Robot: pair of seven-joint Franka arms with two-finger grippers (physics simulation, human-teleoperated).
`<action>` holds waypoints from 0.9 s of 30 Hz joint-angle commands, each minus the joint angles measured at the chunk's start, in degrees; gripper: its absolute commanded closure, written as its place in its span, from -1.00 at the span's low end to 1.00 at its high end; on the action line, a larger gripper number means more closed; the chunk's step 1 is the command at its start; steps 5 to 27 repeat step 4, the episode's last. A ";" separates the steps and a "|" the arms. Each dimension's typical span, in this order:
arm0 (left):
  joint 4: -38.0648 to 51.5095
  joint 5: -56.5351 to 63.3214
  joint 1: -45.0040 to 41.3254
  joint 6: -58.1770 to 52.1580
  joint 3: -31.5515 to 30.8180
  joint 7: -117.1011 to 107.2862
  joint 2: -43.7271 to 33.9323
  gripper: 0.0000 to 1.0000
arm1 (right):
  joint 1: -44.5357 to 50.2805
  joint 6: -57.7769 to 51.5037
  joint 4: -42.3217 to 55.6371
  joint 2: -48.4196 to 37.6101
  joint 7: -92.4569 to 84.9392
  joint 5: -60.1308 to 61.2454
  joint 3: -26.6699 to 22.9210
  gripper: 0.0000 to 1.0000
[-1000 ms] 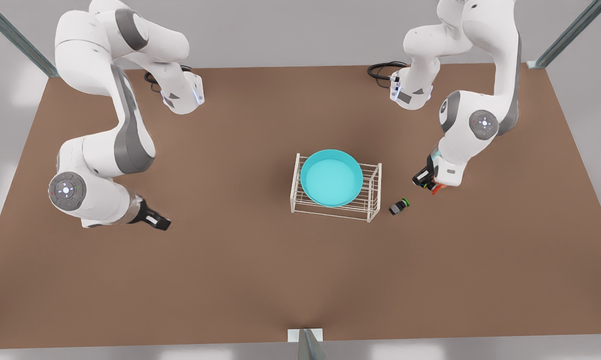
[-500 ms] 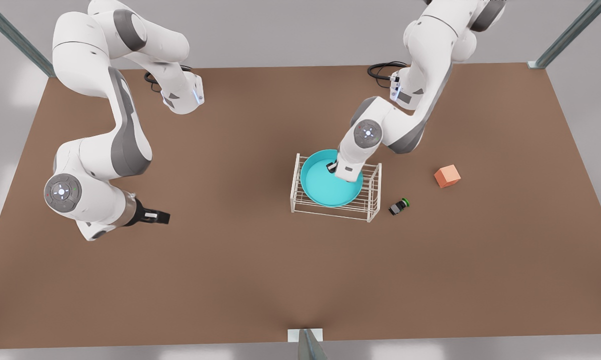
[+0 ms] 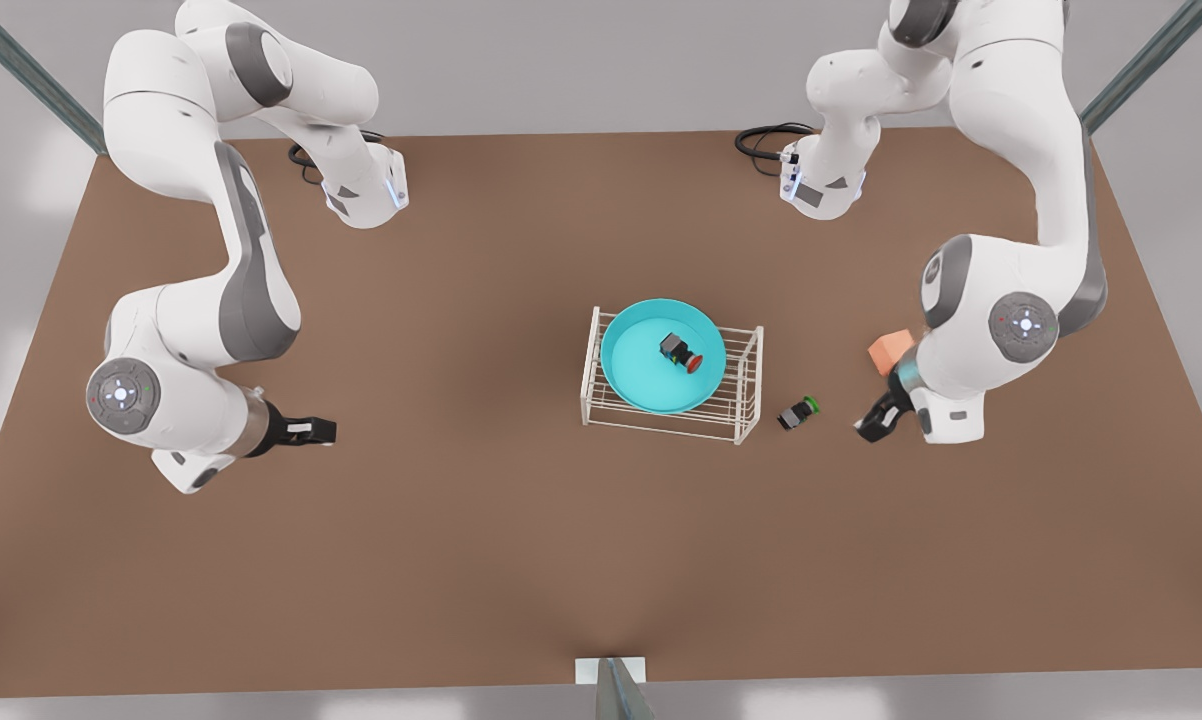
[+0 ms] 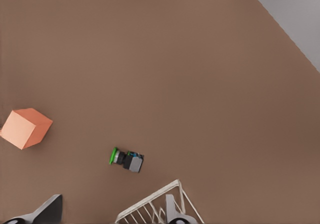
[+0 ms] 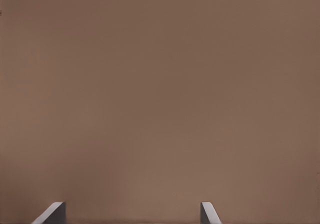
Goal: Place the plate on the shelf with right arm and place the red button switch in the plate with left arm
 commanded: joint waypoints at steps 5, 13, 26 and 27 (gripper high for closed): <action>0.85 2.99 0.76 -3.92 0.21 38.60 1.34 -1.00 | -0.11 -22.55 0.02 5.53 -6.85 0.81 -0.32 -1.00; 0.85 2.99 0.76 -3.92 0.21 38.60 1.34 -1.00 | -0.11 -22.55 0.02 5.53 -6.85 0.81 -0.32 -1.00; 0.85 2.99 0.76 -3.92 0.21 38.60 1.34 -1.00 | -0.11 -22.55 0.02 5.53 -6.85 0.81 -0.32 -1.00; 0.85 2.99 0.76 -3.92 0.21 38.60 1.34 -1.00 | -0.11 -22.55 0.02 5.53 -6.85 0.81 -0.32 -1.00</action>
